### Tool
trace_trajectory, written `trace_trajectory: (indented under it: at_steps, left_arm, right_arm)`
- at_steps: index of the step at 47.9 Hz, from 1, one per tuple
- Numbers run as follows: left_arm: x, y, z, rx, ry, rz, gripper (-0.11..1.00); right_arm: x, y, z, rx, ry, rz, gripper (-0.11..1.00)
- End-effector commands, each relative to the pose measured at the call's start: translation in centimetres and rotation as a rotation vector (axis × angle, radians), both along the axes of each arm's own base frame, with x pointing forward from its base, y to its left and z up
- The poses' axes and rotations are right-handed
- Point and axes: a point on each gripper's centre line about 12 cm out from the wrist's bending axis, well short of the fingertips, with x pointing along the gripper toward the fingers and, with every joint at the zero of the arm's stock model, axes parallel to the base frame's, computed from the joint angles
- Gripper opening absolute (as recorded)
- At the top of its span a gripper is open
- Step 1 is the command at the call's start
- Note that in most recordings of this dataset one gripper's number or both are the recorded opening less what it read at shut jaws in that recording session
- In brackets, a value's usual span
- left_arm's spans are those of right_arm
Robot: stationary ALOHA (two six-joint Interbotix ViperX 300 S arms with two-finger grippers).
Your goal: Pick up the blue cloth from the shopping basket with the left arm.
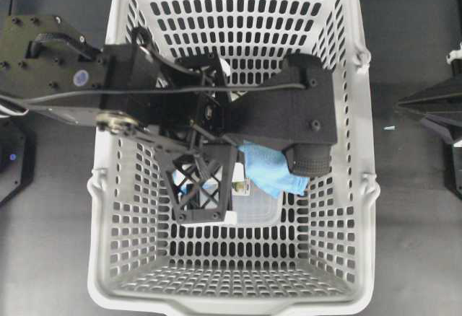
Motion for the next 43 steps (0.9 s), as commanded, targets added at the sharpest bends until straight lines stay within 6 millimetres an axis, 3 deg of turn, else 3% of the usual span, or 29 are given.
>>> trace_trajectory:
  at_steps: [1, 43]
  left_arm:
    - [-0.5, 0.0, 1.5, -0.003, -0.043, -0.001, 0.13]
    - [-0.3, 0.1, -0.3, 0.002, 0.01, 0.005, 0.13]
  right_arm:
    - [0.1, 0.0, 0.5, 0.004, -0.018, 0.001, 0.0]
    - [0.0, 0.2, 0.7, 0.003, -0.031, 0.01, 0.0]
